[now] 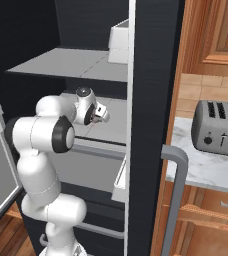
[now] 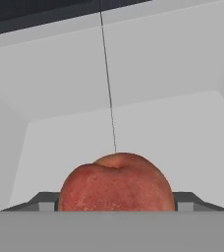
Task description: Retrieve the tangerine and peach from the fridge and place them into the bowl on the dining table.
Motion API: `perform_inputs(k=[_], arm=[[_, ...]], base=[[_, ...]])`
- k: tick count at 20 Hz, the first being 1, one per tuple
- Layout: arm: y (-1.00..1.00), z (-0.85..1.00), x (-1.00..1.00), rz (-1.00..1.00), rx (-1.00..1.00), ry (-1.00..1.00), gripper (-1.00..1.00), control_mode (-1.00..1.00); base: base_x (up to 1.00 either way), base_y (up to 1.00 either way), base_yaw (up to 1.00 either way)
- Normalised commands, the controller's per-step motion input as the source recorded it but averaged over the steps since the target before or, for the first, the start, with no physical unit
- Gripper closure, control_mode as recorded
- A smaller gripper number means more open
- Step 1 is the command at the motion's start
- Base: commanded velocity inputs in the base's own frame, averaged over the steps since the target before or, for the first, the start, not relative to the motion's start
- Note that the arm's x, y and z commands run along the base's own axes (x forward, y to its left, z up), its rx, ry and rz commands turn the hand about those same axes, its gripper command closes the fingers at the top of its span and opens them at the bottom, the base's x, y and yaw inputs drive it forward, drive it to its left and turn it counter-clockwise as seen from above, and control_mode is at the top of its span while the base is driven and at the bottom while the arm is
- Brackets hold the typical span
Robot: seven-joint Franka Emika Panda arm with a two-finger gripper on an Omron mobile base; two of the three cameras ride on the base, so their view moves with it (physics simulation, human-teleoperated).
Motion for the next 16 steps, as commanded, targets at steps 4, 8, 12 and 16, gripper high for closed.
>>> perform_inputs(k=[4, 8, 12, 16], arm=[[0.0, -0.47, 0.0, -0.01, 0.0, 0.02, 1.0, -1.0], [0.0, -0.55, -0.31, -0.05, 0.0, 0.13, 1.0, -1.0], [-0.14, 0.11, -1.0, -0.07, 0.01, -0.06, 1.0, -1.0], [-0.21, 0.32, -1.0, 0.0, 0.02, -0.15, 1.0, -1.0]], base=[[0.0, 0.0, 0.0], [0.0, 0.0, 0.0], [0.0, 0.0, 0.0], [0.0, 0.0, 0.0]])
